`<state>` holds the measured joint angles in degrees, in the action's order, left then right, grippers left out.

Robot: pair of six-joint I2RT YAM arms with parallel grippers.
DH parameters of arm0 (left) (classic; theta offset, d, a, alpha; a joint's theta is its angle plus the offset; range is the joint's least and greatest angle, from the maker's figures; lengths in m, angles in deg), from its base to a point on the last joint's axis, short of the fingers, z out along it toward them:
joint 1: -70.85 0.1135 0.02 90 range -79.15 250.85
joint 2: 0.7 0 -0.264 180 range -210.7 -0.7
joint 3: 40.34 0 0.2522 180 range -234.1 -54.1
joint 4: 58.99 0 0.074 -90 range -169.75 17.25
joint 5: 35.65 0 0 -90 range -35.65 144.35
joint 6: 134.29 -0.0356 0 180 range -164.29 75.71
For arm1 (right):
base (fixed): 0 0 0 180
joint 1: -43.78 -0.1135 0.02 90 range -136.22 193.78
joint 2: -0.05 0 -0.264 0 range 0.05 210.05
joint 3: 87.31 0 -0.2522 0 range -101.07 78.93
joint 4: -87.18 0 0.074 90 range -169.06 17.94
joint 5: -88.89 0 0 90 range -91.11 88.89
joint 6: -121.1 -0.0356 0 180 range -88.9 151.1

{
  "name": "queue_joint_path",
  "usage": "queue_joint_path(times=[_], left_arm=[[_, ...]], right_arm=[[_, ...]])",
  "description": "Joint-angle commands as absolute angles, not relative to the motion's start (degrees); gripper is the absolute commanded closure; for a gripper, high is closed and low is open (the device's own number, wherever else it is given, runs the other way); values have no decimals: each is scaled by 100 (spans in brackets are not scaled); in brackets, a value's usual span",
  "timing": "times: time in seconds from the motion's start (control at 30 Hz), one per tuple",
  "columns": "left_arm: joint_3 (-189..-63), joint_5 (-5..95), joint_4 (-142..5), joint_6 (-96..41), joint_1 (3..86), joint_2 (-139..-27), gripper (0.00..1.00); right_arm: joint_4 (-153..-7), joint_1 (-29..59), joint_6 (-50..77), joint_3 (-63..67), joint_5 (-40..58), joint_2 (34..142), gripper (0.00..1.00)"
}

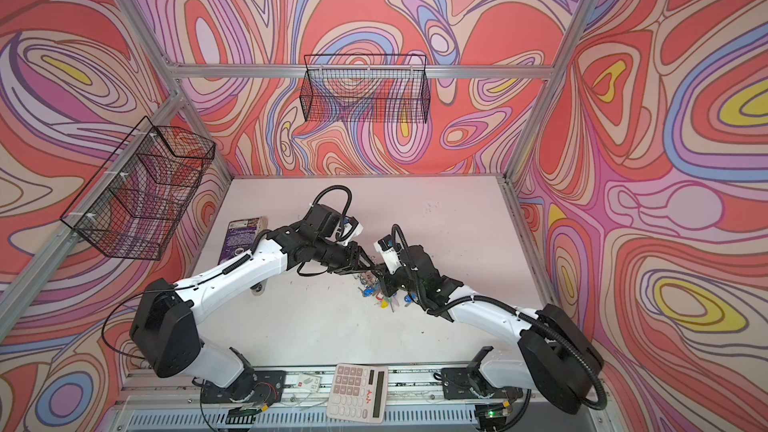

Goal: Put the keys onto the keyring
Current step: 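Lower the plate to the keys with the right gripper while the left gripper rises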

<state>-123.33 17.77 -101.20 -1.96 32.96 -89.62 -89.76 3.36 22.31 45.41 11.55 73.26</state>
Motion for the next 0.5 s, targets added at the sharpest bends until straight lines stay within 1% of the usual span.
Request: queue_joint_path(times=[0.0,0.2,0.47], left_arm=[[-12476,1913,-10105,210,3306,-9044,65],[-12421,2268,-9934,415,3306,-9035,66],[-12357,2318,-9583,664,3307,-9154,70]], right_arm=[[-9268,250,2346,4412,1091,7353,100],[-9225,204,2389,4417,1075,7335,100],[-9226,187,2381,4454,1108,7274,100]])
